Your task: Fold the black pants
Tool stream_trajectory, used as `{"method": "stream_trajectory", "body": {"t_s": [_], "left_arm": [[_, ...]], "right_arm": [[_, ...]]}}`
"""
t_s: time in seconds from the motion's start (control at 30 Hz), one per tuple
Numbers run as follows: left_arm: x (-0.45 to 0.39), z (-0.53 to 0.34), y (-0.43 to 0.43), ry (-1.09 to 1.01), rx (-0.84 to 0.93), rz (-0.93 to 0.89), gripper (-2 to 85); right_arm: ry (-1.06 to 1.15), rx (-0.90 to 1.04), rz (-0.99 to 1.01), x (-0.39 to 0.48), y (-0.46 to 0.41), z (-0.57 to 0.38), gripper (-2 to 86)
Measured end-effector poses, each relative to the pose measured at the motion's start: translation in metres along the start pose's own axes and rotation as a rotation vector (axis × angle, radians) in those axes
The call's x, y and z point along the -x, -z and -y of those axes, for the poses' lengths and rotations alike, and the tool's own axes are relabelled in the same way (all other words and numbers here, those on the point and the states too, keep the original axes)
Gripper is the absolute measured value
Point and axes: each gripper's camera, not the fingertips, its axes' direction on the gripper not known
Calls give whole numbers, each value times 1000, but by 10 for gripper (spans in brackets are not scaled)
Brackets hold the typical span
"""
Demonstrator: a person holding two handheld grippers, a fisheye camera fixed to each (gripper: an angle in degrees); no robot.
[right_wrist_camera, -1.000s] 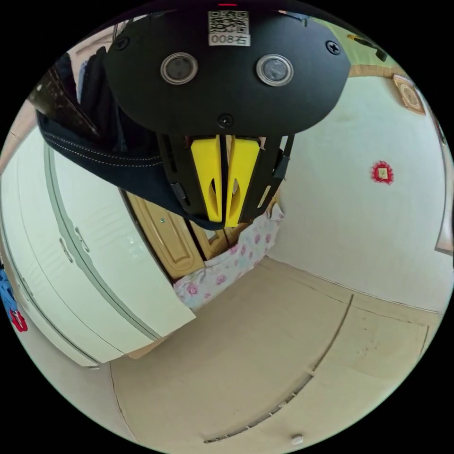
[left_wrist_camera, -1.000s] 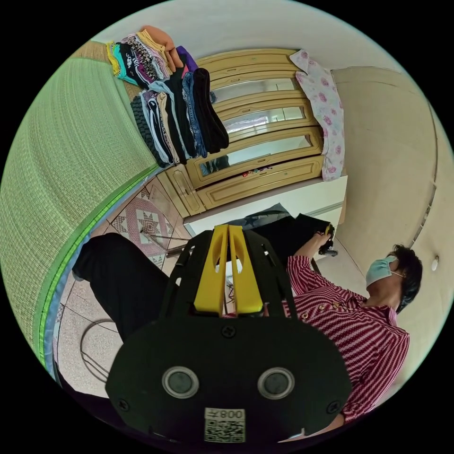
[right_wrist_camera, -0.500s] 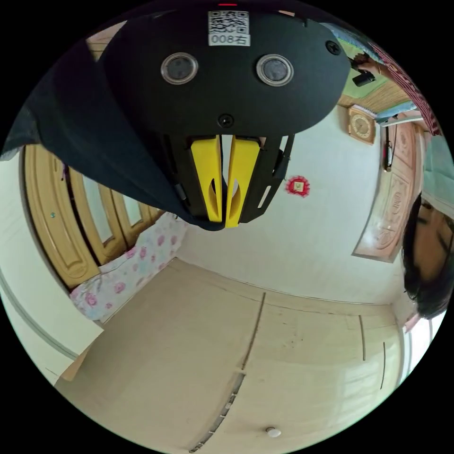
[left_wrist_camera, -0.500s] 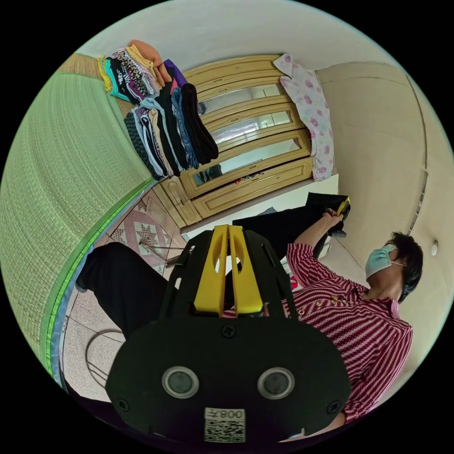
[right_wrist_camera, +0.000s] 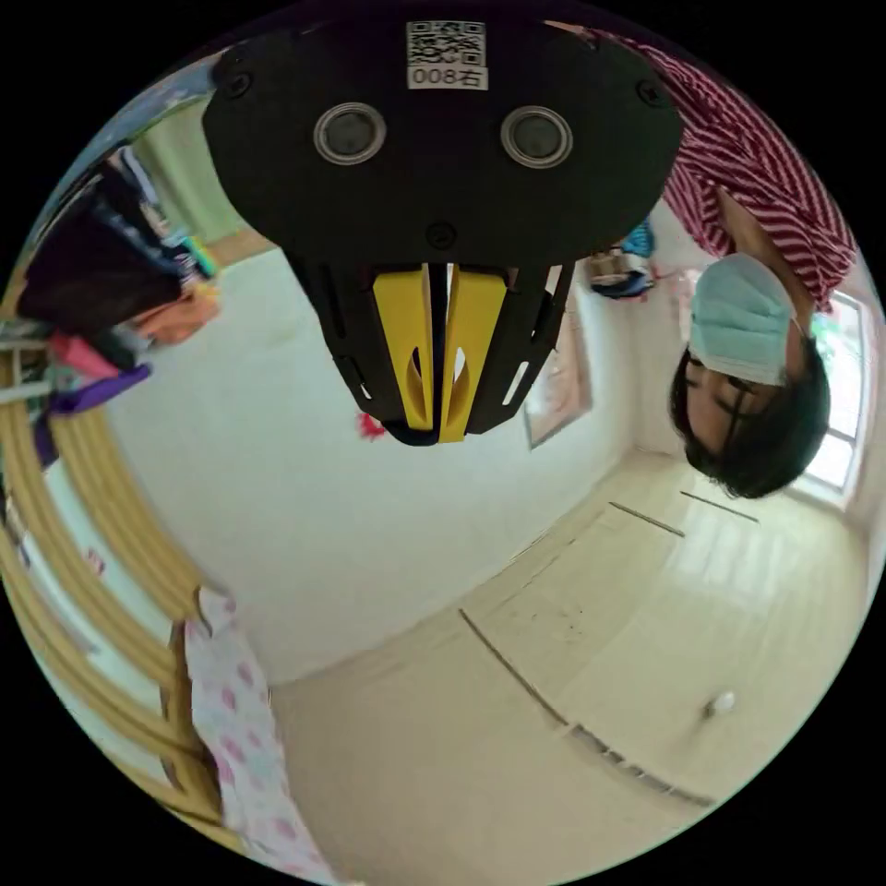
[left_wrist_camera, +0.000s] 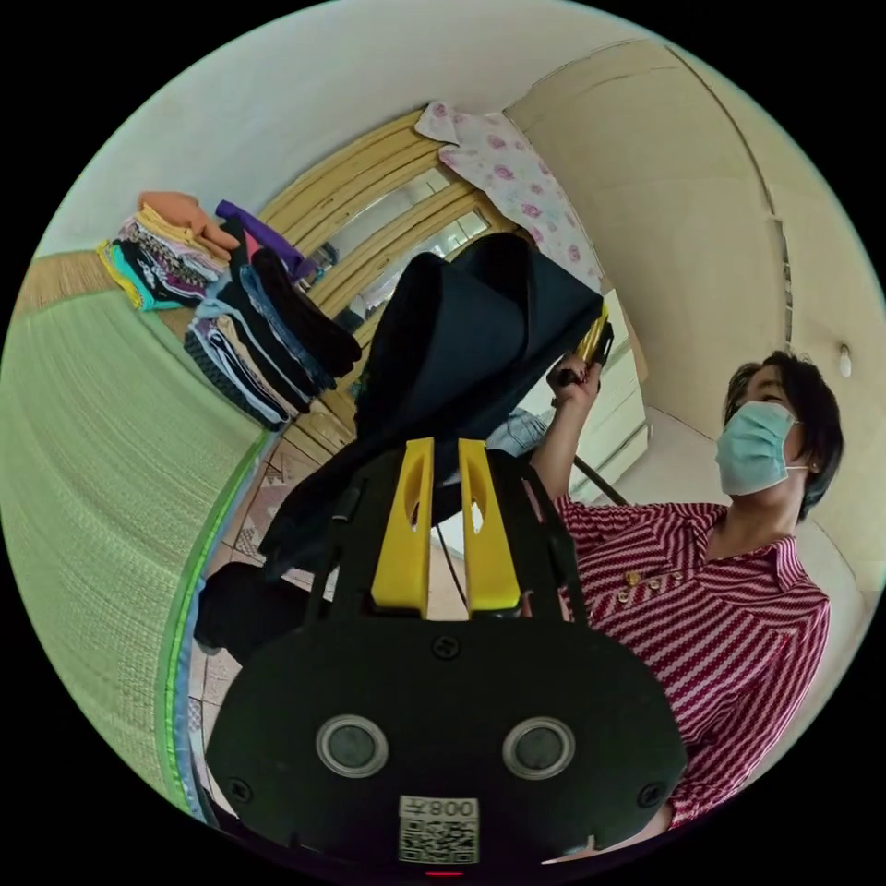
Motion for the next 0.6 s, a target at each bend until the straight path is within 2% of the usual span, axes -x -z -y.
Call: {"method": "stream_trajectory", "body": {"t_s": [0.17,0.3,0.43,0.6], "left_arm": [[9,-54,61,53,-191,158,81],[20,-112,102,133,-329,243,107],[28,-155,107,174,-290,305,132],[25,-188,92,91,-155,421,153]], "right_arm": [[-185,191,196,-109,-76,-64,1],[-251,296,299,-157,-121,-103,1],[-287,393,370,-192,-162,-140,2],[-309,495,441,-212,-195,-180,2]]}}
